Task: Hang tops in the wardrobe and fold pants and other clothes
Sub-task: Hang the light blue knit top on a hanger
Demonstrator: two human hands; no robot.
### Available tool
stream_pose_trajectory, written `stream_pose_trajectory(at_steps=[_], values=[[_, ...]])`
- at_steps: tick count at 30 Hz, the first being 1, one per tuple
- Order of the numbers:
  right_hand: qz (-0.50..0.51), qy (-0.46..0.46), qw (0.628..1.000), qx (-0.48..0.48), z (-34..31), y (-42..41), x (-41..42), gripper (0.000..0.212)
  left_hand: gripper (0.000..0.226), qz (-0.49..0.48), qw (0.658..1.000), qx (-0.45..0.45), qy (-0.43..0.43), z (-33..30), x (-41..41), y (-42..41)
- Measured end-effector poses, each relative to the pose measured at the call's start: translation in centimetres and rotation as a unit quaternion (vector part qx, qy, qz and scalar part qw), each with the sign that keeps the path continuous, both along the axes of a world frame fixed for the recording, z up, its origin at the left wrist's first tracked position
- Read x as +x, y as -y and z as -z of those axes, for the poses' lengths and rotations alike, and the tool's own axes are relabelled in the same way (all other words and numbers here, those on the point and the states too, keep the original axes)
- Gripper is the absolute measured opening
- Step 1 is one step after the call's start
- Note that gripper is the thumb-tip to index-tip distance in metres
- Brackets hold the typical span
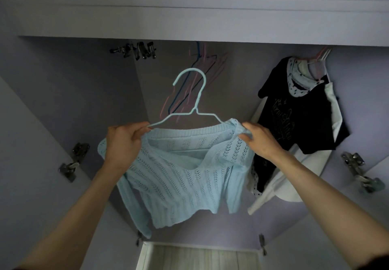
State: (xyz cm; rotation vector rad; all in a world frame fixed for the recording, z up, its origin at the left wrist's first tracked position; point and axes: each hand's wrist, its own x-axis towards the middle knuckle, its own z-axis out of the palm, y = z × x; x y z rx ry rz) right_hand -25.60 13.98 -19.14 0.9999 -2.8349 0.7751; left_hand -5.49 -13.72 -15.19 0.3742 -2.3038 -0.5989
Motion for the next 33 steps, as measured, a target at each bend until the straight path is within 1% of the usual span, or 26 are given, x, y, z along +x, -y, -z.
stream_pose_trajectory(at_steps=[1, 2, 3, 4, 6, 8, 9, 10, 11, 13, 14, 16, 19, 20, 21, 23, 24, 25, 27, 29, 30, 31, 33], values=[[0.0, 0.013, 0.999, -0.033, -0.1, 0.1, 0.0, 0.01, 0.014, 0.002, 1.0, 0.014, -0.004, -0.2, 0.0, 0.0], [0.006, 0.027, 0.997, -0.078, -0.2, 0.3, -0.2, 0.005, 0.015, 0.0, 0.999, 0.035, -0.005, -0.3, -0.1, 0.2], [0.017, 0.038, 0.991, -0.127, -0.3, 0.4, -0.4, 0.004, 0.016, -0.006, 0.998, 0.057, -0.004, -0.3, 0.0, 0.4], [0.033, 0.058, 0.982, -0.178, -0.4, 0.3, -0.6, 0.012, 0.016, -0.016, 0.997, 0.077, -0.004, -0.2, 0.0, 0.6], [0.059, 0.138, 0.955, -0.255, -0.3, -0.1, -0.5, 0.041, 0.017, -0.037, 0.993, 0.107, -0.009, 0.0, 0.1, 1.1], [0.05, 0.236, 0.928, -0.285, 0.3, -0.7, 0.0, 0.059, 0.019, -0.056, 0.988, 0.145, -0.015, 0.1, 0.2, 1.4], [0.047, 0.274, 0.916, -0.29, 0.8, -0.9, 0.3, 0.062, 0.019, -0.06, 0.985, 0.162, -0.016, 0.1, 0.1, 1.5], [0.054, 0.302, 0.906, -0.291, 1.2, -1.0, 0.3, 0.06, 0.019, -0.059, 0.983, 0.175, -0.017, 0.1, 0.0, 1.6], [0.069, 0.316, 0.9, -0.291, 1.6, -1.0, 0.3, 0.052, 0.019, -0.055, 0.981, 0.183, -0.018, 0.1, -0.2, 1.5], [0.106, 0.32, 0.889, -0.308, 2.0, -0.9, 0.4, 0.028, 0.018, -0.052, 0.981, 0.189, -0.011, 0.1, -0.4, 1.5], [0.124, 0.32, 0.882, -0.322, 2.2, -1.1, 0.4, 0.021, 0.018, -0.055, 0.981, 0.187, -0.004, 0.1, -0.5, 1.4], [0.144, 0.309, 0.876, -0.34, 2.3, -1.6, 0.1, 0.019, 0.019, -0.063, 0.984, 0.166, 0.008, 0.2, -0.5, 1.4], [0.152, 0.282, 0.881, -0.349, 2.0, -2.2, -0.7, 0.019, 0.02, -0.051, 0.992, 0.113, 0.029, 0.1, -0.6, 1.3], [0.158, 0.285, 0.874, -0.36, 1.8, -2.3, -1.0, 0.019, 0.02, -0.049, 0.993, 0.101, 0.039, 0.1, -0.6, 1.3], [0.166, 0.298, 0.861, -0.378, 1.7, -2.4, -1.2, 0.019, 0.021, -0.046, 0.994, 0.092, 0.045, 0.0, -0.7, 1.2], [0.183, 0.335, 0.821, -0.424, 1.7, -2.6, -1.6, 0.022, 0.021, -0.04, 0.996, 0.067, 0.052, 0.1, -0.8, 1.4], [0.195, 0.338, 0.813, -0.431, 1.8, -2.6, -1.8, 0.024, 0.021, -0.039, 0.996, 0.049, 0.061, 0.1, -0.8, 1.6], [0.207, 0.324, 0.82, -0.424, 1.8, -2.7, -2.0, 0.026, 0.021, -0.042, 0.996, 0.03, 0.074, 0.2, -0.8, 1.8], [0.213, 0.268, 0.853, -0.393, 1.8, -2.9, -2.2, 0.024, 0.022, -0.051, 0.994, -0.002, 0.098, 0.6, -0.6, 2.3], [0.193, 0.177, 0.911, -0.32, 1.7, -3.2, -2.1, 0.023, 0.022, -0.054, 0.994, -0.022, 0.091, 0.8, -0.4, 2.5], [0.177, 0.138, 0.933, -0.281, 1.8, -3.5, -2.1, 0.025, 0.021, -0.053, 0.995, -0.033, 0.079, 0.7, -0.4, 2.4], [0.162, 0.117, 0.946, -0.257, 2.0, -3.7, -2.1, 0.026, 0.02, -0.051, 0.996, -0.047, 0.065, 0.6, -0.4, 2.3], [0.137, 0.117, 0.956, -0.234, 2.5, -4.1, -1.6, 0.026, 0.02, -0.048, 0.996, -0.07, 0.038, 0.4, -0.5, 2.0]])
